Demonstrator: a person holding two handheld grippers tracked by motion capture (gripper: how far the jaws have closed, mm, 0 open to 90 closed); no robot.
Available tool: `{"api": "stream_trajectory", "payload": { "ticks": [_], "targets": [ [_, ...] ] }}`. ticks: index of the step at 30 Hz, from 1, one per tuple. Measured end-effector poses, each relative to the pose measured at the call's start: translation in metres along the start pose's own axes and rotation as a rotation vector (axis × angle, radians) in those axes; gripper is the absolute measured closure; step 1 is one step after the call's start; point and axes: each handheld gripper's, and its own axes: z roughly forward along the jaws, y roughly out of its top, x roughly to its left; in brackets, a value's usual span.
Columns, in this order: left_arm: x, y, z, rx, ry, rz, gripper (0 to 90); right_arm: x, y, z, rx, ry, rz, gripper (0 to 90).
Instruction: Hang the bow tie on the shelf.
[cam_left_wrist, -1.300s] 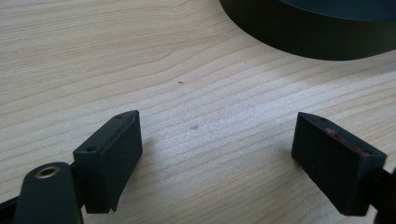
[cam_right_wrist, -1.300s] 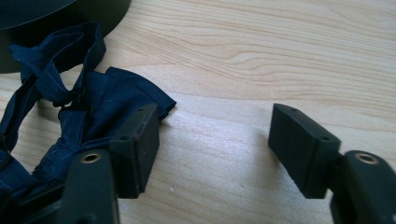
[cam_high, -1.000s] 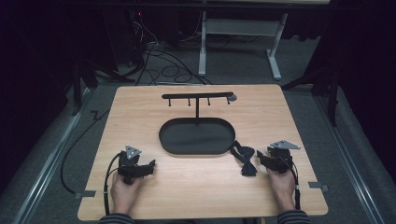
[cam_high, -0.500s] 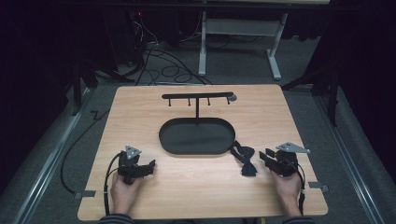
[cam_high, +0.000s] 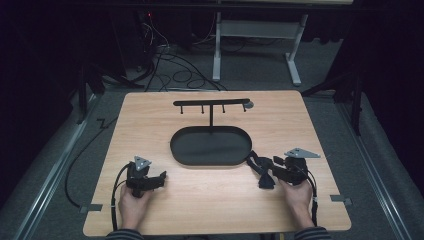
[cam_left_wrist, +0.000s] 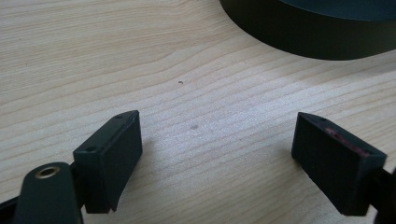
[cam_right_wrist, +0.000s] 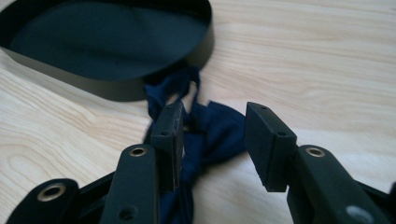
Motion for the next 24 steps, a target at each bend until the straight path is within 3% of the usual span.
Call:
{"api": "stream_trajectory", "payload": {
  "ticks": [5, 16, 24],
  "targets": [
    [0.000, 0.000, 0.000, 0.000, 0.000, 0.000, 16.6, 0.007, 0.010, 0.011, 0.020, 0.021, -0.024, 58.2],
    [0.000, 0.000, 0.000, 0.000, 0.000, 0.000, 16.6, 0.009, 0.016, 0.036, 0.082, 0.020, -0.016, 56.8],
    [0.000, 0.000, 0.000, 0.000, -0.001, 0.000, 16.7, 0.006, 0.013, 0.048, 0.124, 0.024, -0.009, 63.3]
  ]
}}
